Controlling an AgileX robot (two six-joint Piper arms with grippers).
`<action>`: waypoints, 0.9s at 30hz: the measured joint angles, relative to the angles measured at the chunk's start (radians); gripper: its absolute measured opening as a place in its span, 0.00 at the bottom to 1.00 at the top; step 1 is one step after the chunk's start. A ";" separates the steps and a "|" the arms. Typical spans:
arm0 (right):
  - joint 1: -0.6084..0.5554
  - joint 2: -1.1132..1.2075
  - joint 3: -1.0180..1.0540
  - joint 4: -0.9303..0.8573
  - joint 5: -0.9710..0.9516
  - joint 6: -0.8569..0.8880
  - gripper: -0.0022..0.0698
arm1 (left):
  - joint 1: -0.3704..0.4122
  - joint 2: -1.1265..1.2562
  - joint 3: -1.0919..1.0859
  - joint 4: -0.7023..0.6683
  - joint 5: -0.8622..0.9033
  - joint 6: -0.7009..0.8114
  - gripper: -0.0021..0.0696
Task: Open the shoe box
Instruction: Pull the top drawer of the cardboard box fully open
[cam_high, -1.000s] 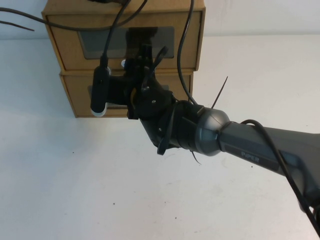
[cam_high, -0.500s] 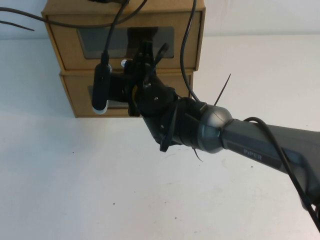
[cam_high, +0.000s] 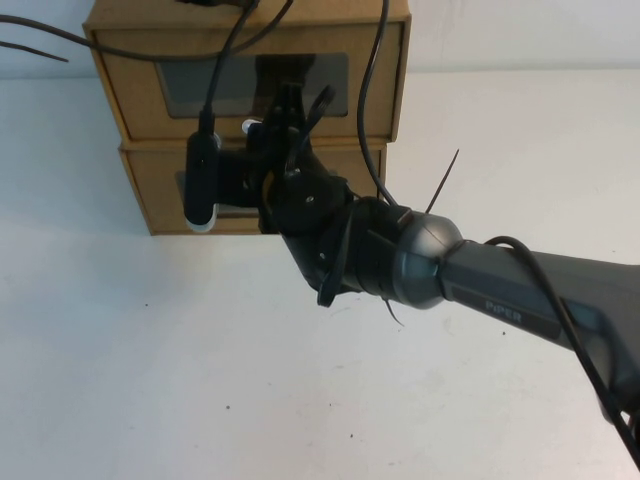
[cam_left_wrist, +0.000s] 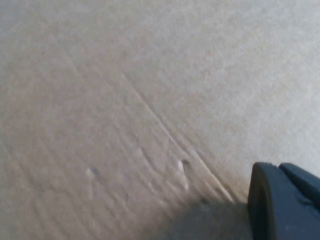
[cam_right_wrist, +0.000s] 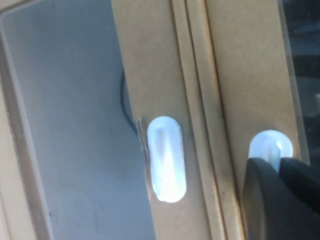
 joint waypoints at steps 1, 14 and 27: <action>0.004 0.000 0.000 0.000 0.007 -0.002 0.04 | 0.000 0.000 0.000 0.000 0.000 0.000 0.02; 0.029 -0.021 0.017 0.079 0.051 -0.112 0.04 | 0.000 0.000 0.000 -0.010 0.003 -0.002 0.02; 0.074 -0.096 0.108 0.112 0.089 -0.132 0.04 | 0.000 0.006 0.000 -0.014 0.009 -0.004 0.02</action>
